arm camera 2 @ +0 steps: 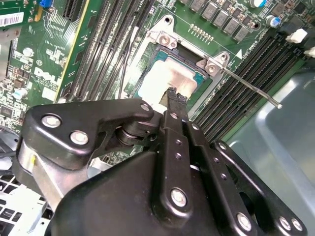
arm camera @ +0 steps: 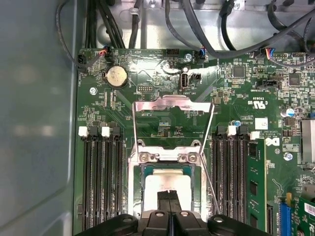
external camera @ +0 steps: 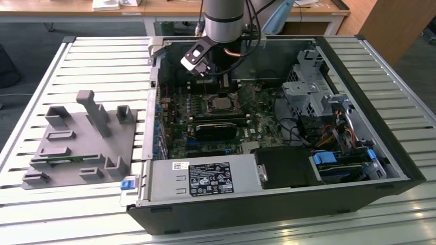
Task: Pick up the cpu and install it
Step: 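Close the cpu cover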
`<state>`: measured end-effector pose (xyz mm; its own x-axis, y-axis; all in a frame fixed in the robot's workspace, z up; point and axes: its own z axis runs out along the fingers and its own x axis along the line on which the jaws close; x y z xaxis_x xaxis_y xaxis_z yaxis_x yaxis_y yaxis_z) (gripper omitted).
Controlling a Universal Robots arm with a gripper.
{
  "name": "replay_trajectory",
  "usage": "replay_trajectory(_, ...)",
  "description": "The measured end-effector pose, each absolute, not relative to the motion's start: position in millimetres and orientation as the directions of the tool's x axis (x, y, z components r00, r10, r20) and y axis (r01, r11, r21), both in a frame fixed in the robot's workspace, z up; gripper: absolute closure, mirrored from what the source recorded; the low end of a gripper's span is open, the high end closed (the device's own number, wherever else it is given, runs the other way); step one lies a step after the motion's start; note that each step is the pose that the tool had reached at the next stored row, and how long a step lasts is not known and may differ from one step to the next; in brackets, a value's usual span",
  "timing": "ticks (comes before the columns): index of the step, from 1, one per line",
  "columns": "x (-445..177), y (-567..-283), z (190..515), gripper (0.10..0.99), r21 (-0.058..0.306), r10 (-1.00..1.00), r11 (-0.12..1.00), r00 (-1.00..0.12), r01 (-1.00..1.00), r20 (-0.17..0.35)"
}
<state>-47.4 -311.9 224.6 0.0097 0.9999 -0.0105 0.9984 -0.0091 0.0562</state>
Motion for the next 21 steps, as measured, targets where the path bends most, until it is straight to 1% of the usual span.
replay_trajectory(21,-47.4,-311.9,252.4,0.980,0.056,1.000,-0.009,0.010,0.998,-0.011)
